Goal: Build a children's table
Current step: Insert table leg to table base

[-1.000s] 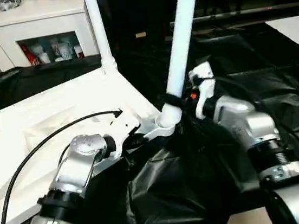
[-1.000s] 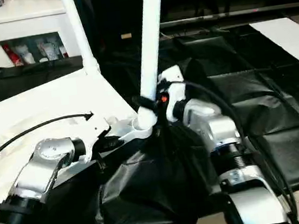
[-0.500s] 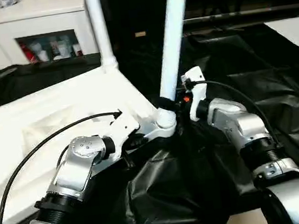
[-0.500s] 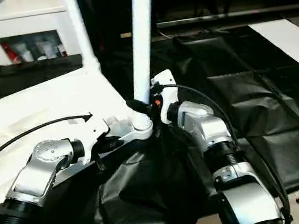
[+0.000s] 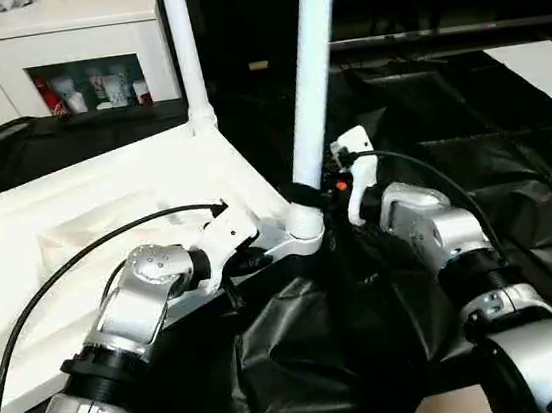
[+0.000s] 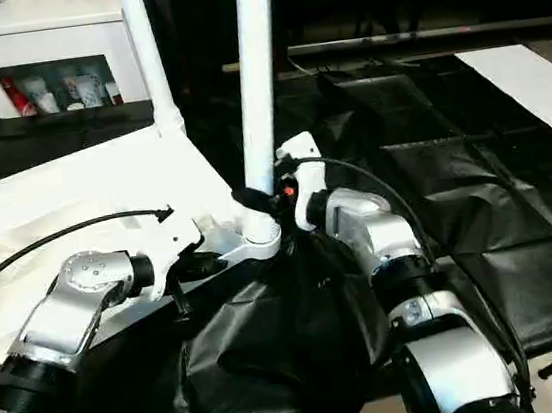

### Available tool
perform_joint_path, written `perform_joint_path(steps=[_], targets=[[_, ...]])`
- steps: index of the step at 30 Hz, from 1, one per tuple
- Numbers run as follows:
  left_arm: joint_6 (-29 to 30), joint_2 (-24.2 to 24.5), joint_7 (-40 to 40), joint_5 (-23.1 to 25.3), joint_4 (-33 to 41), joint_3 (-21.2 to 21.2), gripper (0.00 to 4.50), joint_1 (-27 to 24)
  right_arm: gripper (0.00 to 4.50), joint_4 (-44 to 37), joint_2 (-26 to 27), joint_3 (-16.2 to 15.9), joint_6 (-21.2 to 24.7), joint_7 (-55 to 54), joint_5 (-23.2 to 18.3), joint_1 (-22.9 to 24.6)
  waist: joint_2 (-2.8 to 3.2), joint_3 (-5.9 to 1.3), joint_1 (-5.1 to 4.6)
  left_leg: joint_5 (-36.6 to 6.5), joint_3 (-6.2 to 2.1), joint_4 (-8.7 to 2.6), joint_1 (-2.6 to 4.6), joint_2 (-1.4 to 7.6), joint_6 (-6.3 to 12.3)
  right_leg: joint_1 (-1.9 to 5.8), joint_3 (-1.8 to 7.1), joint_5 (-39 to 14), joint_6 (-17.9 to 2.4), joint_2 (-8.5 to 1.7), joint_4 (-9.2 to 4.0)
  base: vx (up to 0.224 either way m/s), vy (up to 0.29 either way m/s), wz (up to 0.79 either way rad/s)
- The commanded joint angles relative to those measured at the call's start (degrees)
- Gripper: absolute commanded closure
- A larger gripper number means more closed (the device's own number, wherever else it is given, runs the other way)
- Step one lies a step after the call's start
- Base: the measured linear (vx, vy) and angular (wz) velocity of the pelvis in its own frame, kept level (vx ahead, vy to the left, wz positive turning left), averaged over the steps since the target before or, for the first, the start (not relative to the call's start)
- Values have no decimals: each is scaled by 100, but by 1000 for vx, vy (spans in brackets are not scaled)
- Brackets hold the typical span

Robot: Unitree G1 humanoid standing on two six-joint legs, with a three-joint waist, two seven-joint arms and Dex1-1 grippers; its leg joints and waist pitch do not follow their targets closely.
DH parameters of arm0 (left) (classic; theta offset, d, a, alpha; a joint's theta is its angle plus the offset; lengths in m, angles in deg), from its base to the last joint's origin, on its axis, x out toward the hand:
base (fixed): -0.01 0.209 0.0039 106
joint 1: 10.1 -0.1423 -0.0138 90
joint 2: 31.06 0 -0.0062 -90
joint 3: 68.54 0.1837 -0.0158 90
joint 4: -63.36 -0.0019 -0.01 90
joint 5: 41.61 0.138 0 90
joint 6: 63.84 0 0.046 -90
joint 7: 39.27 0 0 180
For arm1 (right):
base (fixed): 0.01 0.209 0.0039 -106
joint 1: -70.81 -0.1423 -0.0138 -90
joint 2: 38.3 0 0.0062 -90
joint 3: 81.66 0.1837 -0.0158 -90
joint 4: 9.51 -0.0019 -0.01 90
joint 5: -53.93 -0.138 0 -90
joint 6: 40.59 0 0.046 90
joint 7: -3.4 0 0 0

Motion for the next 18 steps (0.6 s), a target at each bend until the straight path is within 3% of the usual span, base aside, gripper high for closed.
perform_joint_path(steps=[1, 6, 7, 9, 11, 12, 14, 16, 18], targets=[[-74, 1, 81, 11, -132, 132, 450, 78, 260, 210, -143, 51, 66, -6, 77, 141, 17, -403, 7, -1390, -228, -463, 275, 476, -79, 154, 259, -611, -1343, -567, -460, 0, 0, 0], [-67, -20, 63, -15, -188, 109, 450, 128, 260, 228, -108, 278, -68, -2, -76, 325, 40, -409, 35, -1438, -235, -465, 275, 477, -131, 164, 260, -513, -1360, -582, -451, 0, 0, 0], [-70, -24, 57, -22, -202, 103, 450, 141, 260, 219, -90, 334, -116, -27, -111, 382, 71, -410, 52, -1488, -234, -466, 294, 481, -145, 145, 263, -528, -1350, -578, -459, 0, 0, 0], [-88, -27, 40, -22, -236, 96, 450, 170, 260, 199, -55, 422, -209, -56, -182, 496, 43, -411, 57, -1497, -234, -471, 278, 480, -148, 164, 264, -477, -1350, -582, -460, 0, 0, 0], [-98, -29, 24, -30, -275, 86, 450, 198, 260, 124, -15, 468, -263, -56, -230, 609, 59, -411, 65, -1525, -238, -477, 282, 483, -155, 156, 258, -487, -1352, -580, -460, 0, 0, 0], [-115, -27, 20, -33, -312, 86, 450, 228, 260, 27, 22, 475, -376, -55, -227, 751, 87, -408, 71, -1602, -249, -480, 282, 482, -182, 156, 260, -550, -1355, -587, -461, 0, 0, 0], [-123, -28, 16, -35, -334, 85, 450, 248, 260, -34, 43, 473, -418, -41, -229, 841, 71, -404, 90, -1726, -248, -502, 300, 491, -228, 143, 260, -653, -1303, -577, -480, 0, 0, 0], [-144, -24, 26, -34, -383, 85, 450, 289, 260, -152, 60, 358, -591, -17, -121, 1053, 110, -402, 104, -1799, -258, -503, 298, 487, -271, 137, 266, -731, -1282, -588, -487, 0, 0, 0], [-155, -19, 39, -30, -413, 89, 450, 317, 260, -265, 42, 211, -668, -19, 10, 1166, 106, -398, 104, -1887, -262, -516, 303, 487, -310, 134, 268, -792, -1246, -583, -502, 0, 0, 0]])
